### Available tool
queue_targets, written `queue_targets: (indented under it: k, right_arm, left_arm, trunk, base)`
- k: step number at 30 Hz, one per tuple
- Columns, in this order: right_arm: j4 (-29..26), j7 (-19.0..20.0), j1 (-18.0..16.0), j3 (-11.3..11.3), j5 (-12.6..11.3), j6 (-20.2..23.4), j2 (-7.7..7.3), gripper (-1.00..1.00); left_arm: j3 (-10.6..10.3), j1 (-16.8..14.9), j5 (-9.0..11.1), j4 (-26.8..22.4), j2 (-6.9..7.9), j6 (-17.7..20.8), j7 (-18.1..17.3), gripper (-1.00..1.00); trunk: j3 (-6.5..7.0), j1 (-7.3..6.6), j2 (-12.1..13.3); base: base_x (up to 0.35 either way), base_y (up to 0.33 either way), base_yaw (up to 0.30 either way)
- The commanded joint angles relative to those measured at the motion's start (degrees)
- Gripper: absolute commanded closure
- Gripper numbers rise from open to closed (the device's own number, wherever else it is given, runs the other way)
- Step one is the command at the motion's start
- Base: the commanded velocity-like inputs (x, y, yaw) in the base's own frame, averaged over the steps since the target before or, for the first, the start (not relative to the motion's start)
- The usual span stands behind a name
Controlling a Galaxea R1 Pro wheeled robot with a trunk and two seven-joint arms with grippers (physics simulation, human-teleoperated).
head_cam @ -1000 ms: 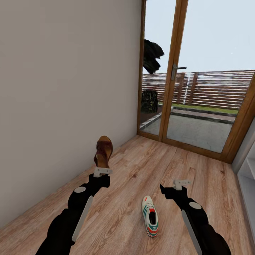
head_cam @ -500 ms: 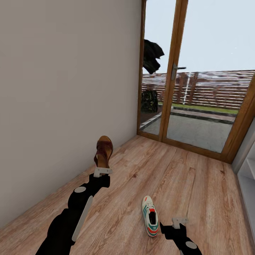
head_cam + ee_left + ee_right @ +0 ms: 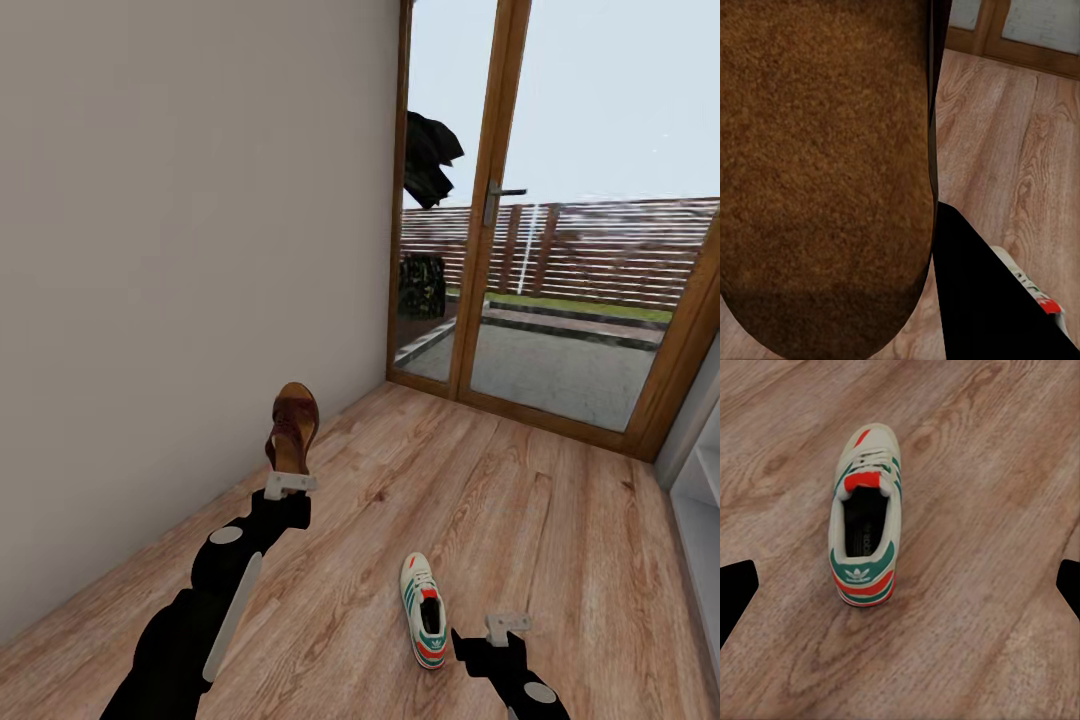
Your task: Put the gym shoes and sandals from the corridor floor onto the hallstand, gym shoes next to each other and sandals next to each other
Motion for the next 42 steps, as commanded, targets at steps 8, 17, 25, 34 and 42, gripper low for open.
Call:
queue_targets:
  k: [8, 17, 25, 34, 42]
  right_arm:
    - [-0.11, 0.09, 0.01, 0.04, 0.00, 0.07, -0.03, -1.00]
    - [-0.13, 0.06, 0.01, 0.07, 0.00, 0.07, -0.01, -1.00]
    - [-0.13, 0.06, 0.00, 0.09, 0.00, 0.07, -0.06, -1.00]
    - [-0.13, 0.06, 0.00, 0.09, 0.00, 0.07, -0.02, -1.00]
    - [-0.13, 0.06, 0.00, 0.09, 0.00, 0.07, -0.01, -1.00]
  left_arm:
    - [0.03, -0.03, 0.11, -1.16, -0.10, 0.19, -0.22, 1.00]
    - [0.03, -0.03, 0.19, -1.26, -0.10, 0.18, -0.19, 1.00]
    - [-0.04, -0.03, 0.12, -1.29, -0.10, 0.18, -0.14, 1.00]
    - [-0.05, -0.03, 0.12, -1.38, -0.10, 0.18, -0.14, 1.00]
    - [-0.04, -0.03, 0.12, -1.36, -0.10, 0.22, -0.14, 1.00]
  trunk:
    - [-0.06, -0.01, -0.02]
    - [-0.08, -0.01, -0.02]
    - [-0.43, -0.01, -0.02]
    - [-0.52, -0.01, -0.02]
    - [-2.89, 0.19, -0.13]
  base:
    - [0.008, 0.000, 0.000]
    - [0.212, 0.000, 0.000]
    - [0.042, 0.000, 0.062]
    - [0.002, 0.000, 0.013]
    - [0.000, 0.000, 0.000]
